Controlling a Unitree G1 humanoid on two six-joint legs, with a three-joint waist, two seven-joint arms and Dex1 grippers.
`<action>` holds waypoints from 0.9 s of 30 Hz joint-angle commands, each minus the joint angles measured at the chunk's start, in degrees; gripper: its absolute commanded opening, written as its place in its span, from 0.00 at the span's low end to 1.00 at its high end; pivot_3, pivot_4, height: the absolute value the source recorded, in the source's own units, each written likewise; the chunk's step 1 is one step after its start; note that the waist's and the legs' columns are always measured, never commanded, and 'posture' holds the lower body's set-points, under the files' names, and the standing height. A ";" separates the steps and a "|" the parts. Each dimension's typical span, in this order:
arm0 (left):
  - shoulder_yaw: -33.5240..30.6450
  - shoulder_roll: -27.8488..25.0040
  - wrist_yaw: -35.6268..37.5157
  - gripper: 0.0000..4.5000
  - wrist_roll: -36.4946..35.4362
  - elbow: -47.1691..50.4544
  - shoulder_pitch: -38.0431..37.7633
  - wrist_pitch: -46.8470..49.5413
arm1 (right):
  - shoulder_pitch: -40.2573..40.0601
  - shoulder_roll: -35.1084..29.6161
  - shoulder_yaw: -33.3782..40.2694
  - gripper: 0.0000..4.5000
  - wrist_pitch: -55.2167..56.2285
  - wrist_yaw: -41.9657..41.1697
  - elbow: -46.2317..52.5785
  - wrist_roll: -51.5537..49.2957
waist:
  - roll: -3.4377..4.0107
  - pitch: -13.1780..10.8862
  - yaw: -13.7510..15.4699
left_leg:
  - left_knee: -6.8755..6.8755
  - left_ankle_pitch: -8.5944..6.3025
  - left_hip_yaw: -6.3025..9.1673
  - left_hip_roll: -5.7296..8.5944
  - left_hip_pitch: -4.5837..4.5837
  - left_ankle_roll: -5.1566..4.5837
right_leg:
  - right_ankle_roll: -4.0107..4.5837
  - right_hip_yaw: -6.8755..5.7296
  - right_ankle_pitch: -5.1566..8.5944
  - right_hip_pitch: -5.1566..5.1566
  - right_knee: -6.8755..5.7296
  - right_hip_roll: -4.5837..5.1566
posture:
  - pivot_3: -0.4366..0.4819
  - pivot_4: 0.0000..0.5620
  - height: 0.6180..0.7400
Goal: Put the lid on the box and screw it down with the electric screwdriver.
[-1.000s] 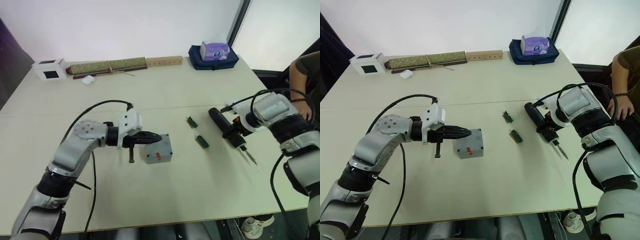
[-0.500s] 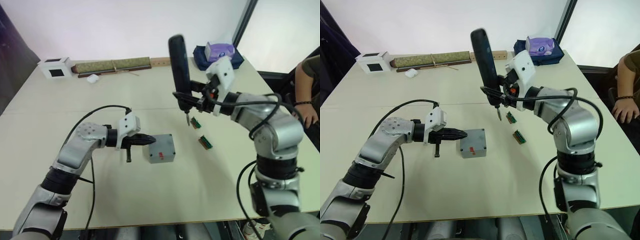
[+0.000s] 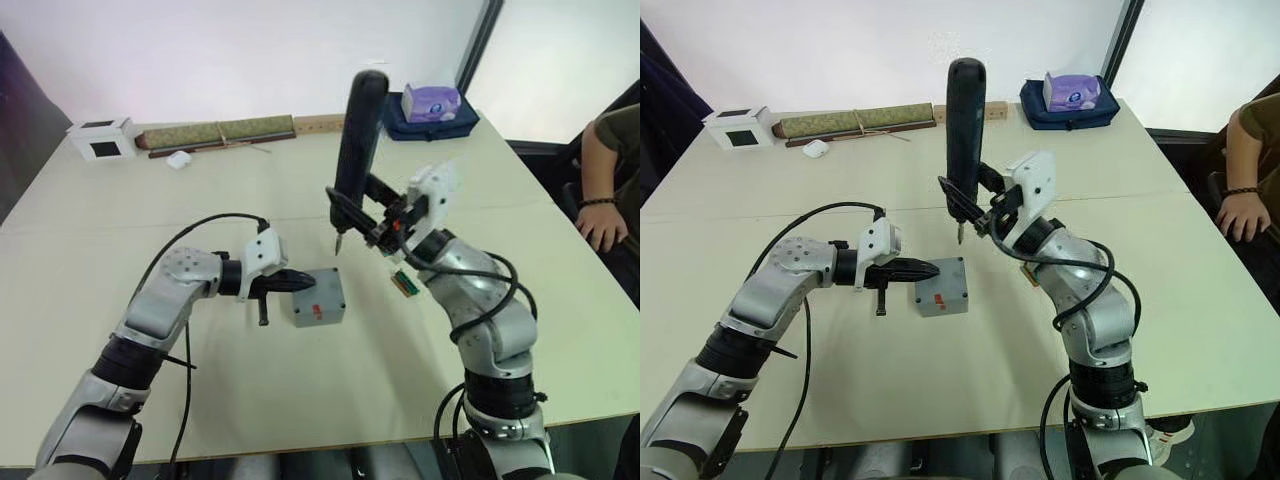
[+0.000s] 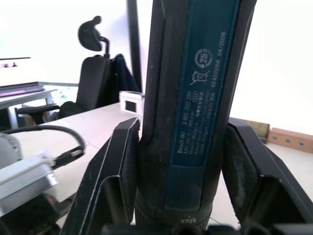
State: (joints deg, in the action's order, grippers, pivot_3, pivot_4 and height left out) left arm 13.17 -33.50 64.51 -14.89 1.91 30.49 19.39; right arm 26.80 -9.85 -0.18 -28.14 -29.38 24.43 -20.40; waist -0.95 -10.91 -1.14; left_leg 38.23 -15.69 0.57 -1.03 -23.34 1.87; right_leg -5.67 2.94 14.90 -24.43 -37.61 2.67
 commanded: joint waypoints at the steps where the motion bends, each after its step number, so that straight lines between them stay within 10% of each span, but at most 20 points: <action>1: 0.78 -0.66 0.61 0.00 1.03 -0.54 -0.64 0.08 | -0.13 0.32 -0.26 0.41 3.30 0.82 2.77 -0.64 | 0.00 0.00 0.01 | 0.00 0.00 0.00 0.00 0.00 0.00 | 0.00 0.00 0.00 0.00 0.00 0.00 | 0.48 0.27 1.00; 27: 1.27 -0.68 1.42 0.00 1.51 0.41 -0.73 0.68 | -3.97 -2.14 -4.28 0.41 8.37 1.04 2.34 0.51 | 0.00 0.01 0.02 | 0.00 0.00 0.01 0.00 0.01 0.00 | 0.00 0.00 0.00 0.01 0.00 -0.01 | 0.48 0.27 1.00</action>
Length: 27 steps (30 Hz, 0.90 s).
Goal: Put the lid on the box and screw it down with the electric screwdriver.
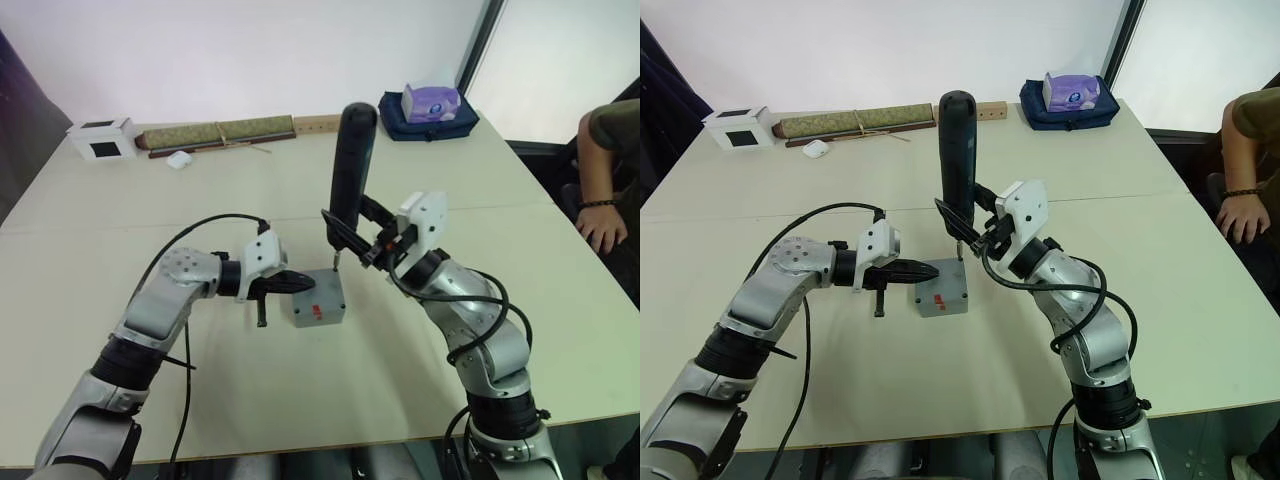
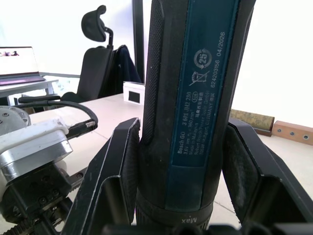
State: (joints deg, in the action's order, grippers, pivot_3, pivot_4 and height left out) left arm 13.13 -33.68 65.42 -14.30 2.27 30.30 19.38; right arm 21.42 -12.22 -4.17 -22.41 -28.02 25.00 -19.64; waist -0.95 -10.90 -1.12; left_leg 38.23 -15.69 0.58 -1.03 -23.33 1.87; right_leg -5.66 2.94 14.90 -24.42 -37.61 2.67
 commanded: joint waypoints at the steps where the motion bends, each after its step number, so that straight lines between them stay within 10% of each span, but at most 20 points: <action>1: 1.32 -0.50 0.51 0.00 0.95 0.08 -0.56 0.67 | 1.27 0.11 -0.54 0.41 2.75 -0.51 1.56 -0.11 | 0.00 0.00 0.00 | 0.00 0.00 0.00 0.00 0.00 0.00 | 0.00 0.00 0.00 0.00 0.00 0.00 | 0.48 0.27 1.00; 27: 1.55 -0.12 0.28 0.00 1.32 -0.49 -0.29 0.35 | -0.72 -2.27 -1.61 0.41 6.95 -1.63 -2.82 2.53 | -0.01 0.03 0.04 | 0.01 0.00 0.00 0.00 0.06 0.00 | 0.00 0.00 0.00 0.08 0.00 0.00 | 0.48 0.27 1.00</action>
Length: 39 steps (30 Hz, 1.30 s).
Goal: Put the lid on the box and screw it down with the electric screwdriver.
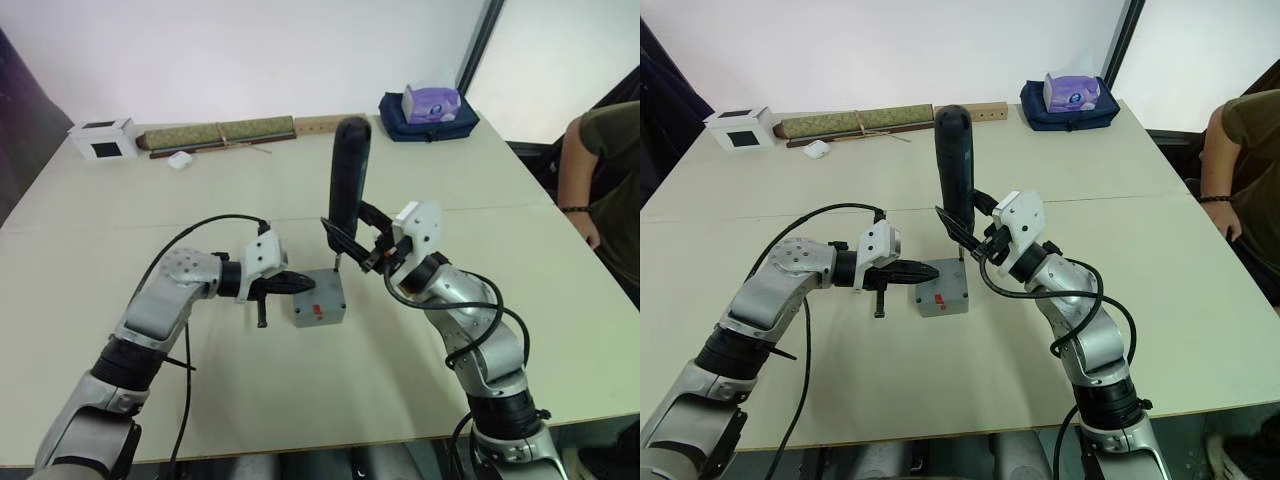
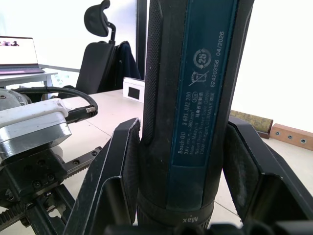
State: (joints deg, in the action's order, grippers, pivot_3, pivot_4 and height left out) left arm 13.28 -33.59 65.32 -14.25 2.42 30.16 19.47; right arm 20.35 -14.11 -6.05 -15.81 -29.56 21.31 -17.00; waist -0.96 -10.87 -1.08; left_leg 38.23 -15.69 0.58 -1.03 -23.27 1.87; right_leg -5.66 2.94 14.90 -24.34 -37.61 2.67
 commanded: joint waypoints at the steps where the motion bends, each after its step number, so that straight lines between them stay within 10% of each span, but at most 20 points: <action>1: 1.43 -0.20 0.36 0.00 1.27 -0.64 -0.14 0.22 | 0.05 -0.39 0.10 0.41 0.13 -0.15 0.92 -0.18 | 0.00 0.00 0.01 | 0.00 0.00 0.00 0.00 0.01 0.00 | 0.00 0.00 0.00 0.01 0.00 0.00 | 0.48 0.27 1.00; 39: 4.76 0.12 0.00 0.00 4.34 -2.26 -2.00 -0.79 | -2.95 -3.71 -3.81 0.41 -16.71 2.32 -3.30 1.71 | -0.17 1.99 0.11 | -0.37 -0.08 0.01 -0.03 1.91 -0.09 | 0.42 -0.03 0.46 2.03 0.63 0.04 | 0.48 0.27 1.00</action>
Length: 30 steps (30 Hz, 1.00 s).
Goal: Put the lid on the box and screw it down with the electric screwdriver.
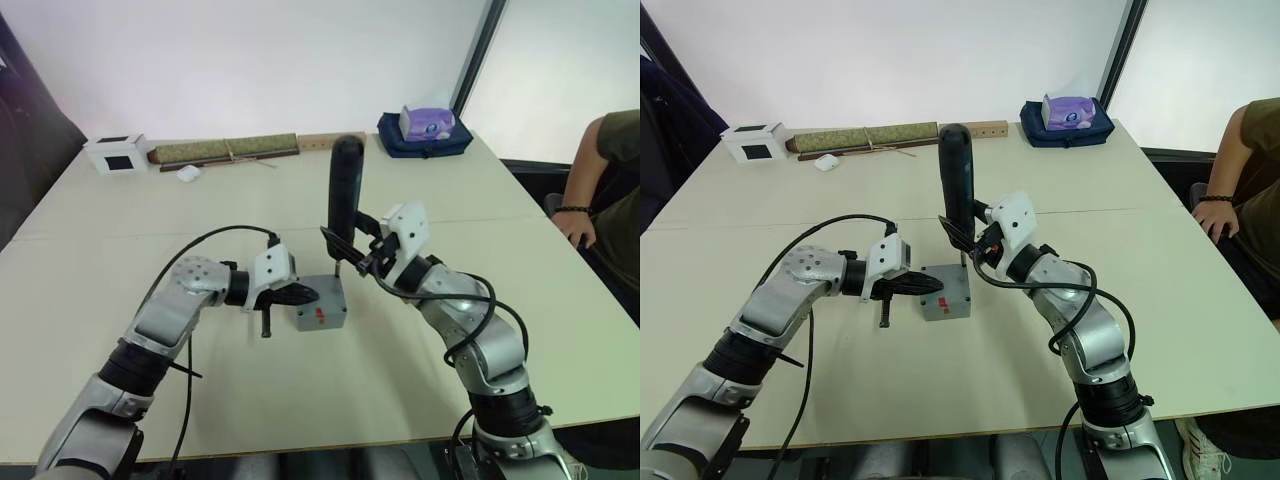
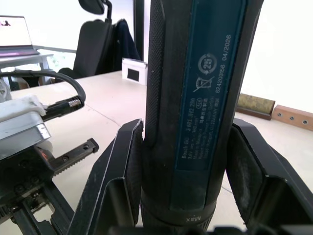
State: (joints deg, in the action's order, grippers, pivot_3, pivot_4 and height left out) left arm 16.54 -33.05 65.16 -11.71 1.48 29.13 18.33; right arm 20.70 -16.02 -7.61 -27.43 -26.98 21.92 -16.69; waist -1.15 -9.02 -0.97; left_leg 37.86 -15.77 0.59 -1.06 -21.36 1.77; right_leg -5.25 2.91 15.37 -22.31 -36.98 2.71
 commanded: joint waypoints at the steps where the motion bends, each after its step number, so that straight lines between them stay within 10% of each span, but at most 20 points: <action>1: 1.52 -0.42 0.16 0.00 1.81 -1.39 -0.96 0.29 | -3.35 -1.89 -2.36 0.41 -4.87 -0.22 -3.87 1.54 | 0.01 0.22 -0.01 | 0.00 -0.01 0.00 0.00 0.00 -0.01 | 0.00 0.00 0.01 0.00 0.00 0.00 | 0.48 0.27 1.00; 19: -0.75 0.34 -0.13 0.00 -0.41 -0.92 0.91 0.96 | 15.24 1.16 10.56 0.41 -14.74 7.37 8.45 -10.78 | 0.23 -0.17 0.08 | 0.00 -0.03 0.01 -0.05 -0.60 -0.06 | 0.01 0.02 0.00 -0.63 -0.07 0.03 | 0.48 0.27 1.00; 30: -6.97 -1.52 0.67 0.00 -8.06 8.42 3.57 6.54 | 33.98 -13.41 25.47 0.41 -64.98 17.55 -2.65 -15.85 | 0.29 -0.76 0.14 | -0.05 -0.04 0.03 -0.05 -1.40 -0.09 | 0.01 -0.06 -0.03 -1.39 -0.07 0.13 | 0.48 0.27 1.00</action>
State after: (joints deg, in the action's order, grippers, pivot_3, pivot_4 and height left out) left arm 11.93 -33.86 65.77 -17.69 6.73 31.54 24.11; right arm 51.87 -27.39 16.03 -87.99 -9.32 19.18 -32.46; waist -0.86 -9.78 -0.83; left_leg 37.83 -15.81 0.61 -1.06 -22.95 1.69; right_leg -5.24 2.86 15.33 -23.86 -37.05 2.88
